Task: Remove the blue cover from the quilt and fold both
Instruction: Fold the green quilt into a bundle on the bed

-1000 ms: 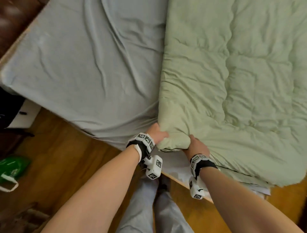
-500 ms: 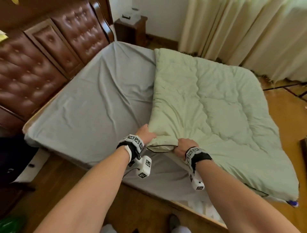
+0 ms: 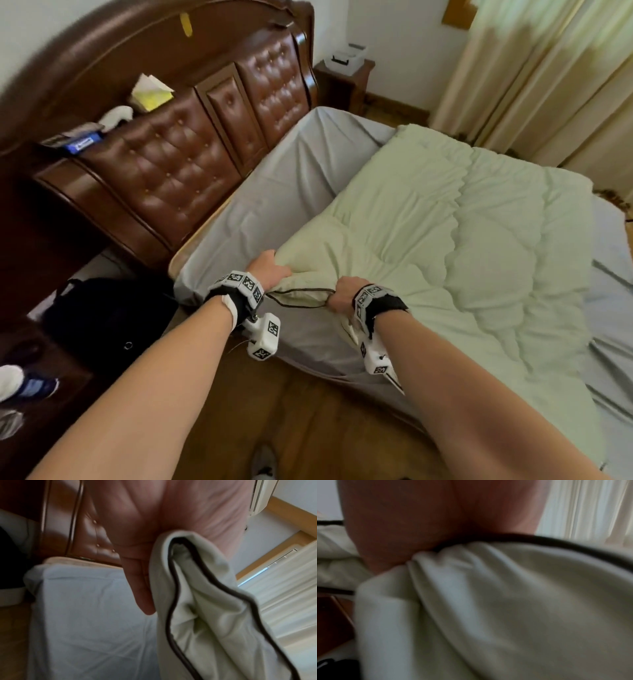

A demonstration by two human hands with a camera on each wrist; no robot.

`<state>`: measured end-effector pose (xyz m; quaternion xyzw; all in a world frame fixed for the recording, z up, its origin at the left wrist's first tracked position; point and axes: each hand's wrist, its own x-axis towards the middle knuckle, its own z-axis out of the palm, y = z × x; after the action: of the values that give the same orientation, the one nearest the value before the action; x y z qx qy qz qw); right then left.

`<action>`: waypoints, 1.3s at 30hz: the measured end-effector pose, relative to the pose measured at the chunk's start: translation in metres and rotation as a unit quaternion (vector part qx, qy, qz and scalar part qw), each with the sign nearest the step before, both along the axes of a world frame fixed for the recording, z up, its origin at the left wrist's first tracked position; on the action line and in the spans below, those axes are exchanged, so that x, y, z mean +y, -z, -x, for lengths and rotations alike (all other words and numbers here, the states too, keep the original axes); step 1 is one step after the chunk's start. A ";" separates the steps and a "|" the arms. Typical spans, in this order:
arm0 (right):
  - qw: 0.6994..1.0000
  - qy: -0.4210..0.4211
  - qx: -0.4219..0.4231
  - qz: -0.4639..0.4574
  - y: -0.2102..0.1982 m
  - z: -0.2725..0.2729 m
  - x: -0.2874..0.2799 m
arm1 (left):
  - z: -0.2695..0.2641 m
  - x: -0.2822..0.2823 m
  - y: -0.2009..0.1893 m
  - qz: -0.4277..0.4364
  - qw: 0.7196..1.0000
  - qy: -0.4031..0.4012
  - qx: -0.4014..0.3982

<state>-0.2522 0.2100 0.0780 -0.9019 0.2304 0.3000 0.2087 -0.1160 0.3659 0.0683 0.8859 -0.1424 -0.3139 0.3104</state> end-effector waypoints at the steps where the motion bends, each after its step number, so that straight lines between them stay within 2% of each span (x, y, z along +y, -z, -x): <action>1: 1.000 -0.006 0.001 -0.015 0.004 -0.012 0.017 | -0.012 0.018 0.003 -0.012 1.000 -0.006 0.001; 5: 0.996 -0.023 0.020 -0.081 0.049 -0.030 0.063 | -0.040 0.070 0.040 -0.078 0.996 -0.034 0.011; 8: 0.981 0.065 0.052 -0.177 0.078 -0.008 0.065 | -0.034 0.076 0.069 -0.178 0.984 0.002 -0.009; 11: 0.973 0.129 0.055 -0.184 0.094 0.028 0.032 | -0.008 0.050 0.082 -0.218 0.973 0.069 -0.004; 14: 0.970 0.176 0.049 -0.157 0.106 0.071 -0.019 | 0.020 0.000 0.088 -0.202 0.972 0.122 0.008; 18: 0.962 0.220 0.045 -0.154 0.114 0.127 -0.068 | 0.054 -0.061 0.089 -0.180 0.973 0.146 -0.017; 23: 0.959 0.236 0.048 -0.148 0.131 0.145 -0.078 | 0.064 -0.078 0.101 -0.188 0.969 0.159 -0.010; 27: 0.950 0.260 0.039 -0.169 0.146 0.111 -0.070 | 0.024 -0.069 0.117 -0.201 0.968 0.149 -0.012; 31: 0.957 0.244 0.050 -0.148 0.178 0.048 -0.046 | -0.034 -0.046 0.156 -0.218 0.967 0.131 -0.014; 36: 0.974 0.173 0.073 -0.126 0.247 -0.065 0.005 | -0.120 -0.009 0.236 -0.242 0.964 0.106 -0.010; 39: 0.978 0.150 0.108 -0.092 0.307 -0.115 0.040 | -0.164 0.011 0.297 -0.241 0.967 0.082 -0.007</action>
<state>-0.1370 0.2502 -0.2287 -0.7962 0.3556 0.3809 0.3073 0.0480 0.3770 -0.2287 0.9220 -0.1372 -0.3570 0.0600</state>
